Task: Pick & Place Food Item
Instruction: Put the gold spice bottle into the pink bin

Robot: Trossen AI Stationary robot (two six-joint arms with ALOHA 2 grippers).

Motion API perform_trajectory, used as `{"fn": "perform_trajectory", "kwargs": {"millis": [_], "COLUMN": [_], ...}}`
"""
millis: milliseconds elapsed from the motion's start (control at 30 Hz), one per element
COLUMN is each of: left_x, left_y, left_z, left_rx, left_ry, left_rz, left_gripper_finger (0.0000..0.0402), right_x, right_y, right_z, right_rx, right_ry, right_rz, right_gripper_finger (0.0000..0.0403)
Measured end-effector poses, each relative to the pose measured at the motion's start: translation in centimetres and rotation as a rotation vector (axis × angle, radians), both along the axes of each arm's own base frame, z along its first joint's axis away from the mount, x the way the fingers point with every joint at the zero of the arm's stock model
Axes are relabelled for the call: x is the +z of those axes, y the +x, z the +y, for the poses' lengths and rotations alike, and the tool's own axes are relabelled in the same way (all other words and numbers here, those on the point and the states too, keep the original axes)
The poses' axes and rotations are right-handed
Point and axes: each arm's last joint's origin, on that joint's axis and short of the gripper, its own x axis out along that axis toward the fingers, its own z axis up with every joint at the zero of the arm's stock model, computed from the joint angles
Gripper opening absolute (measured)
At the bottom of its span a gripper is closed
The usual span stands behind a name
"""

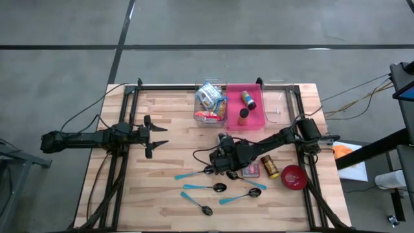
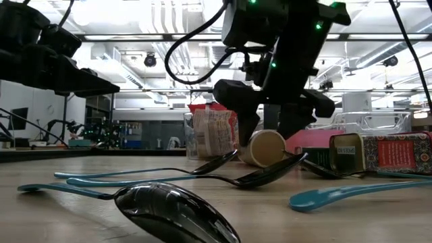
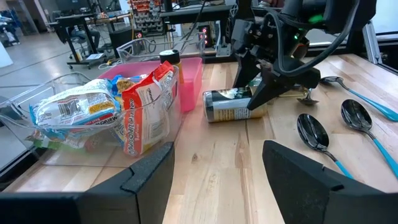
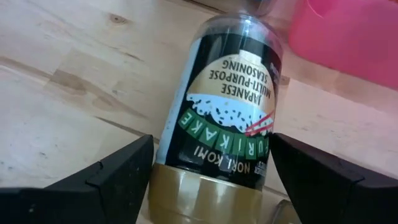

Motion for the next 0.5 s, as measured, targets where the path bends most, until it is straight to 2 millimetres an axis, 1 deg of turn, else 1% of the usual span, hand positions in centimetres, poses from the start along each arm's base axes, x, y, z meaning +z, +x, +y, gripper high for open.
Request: {"fn": "perform_trajectory", "kwargs": {"millis": [500], "left_x": [0.0], "left_y": [0.0], "left_z": [0.0], "left_rx": [0.0], "left_ry": [-0.001], "left_rz": [0.0], "left_gripper_finger": [0.0244], "right_x": [-1.9], "right_y": [-0.9], "right_z": [-0.2], "right_rx": [-0.002], "right_ry": [0.051], "right_rz": [-0.001], "right_gripper_finger": [0.032]}}
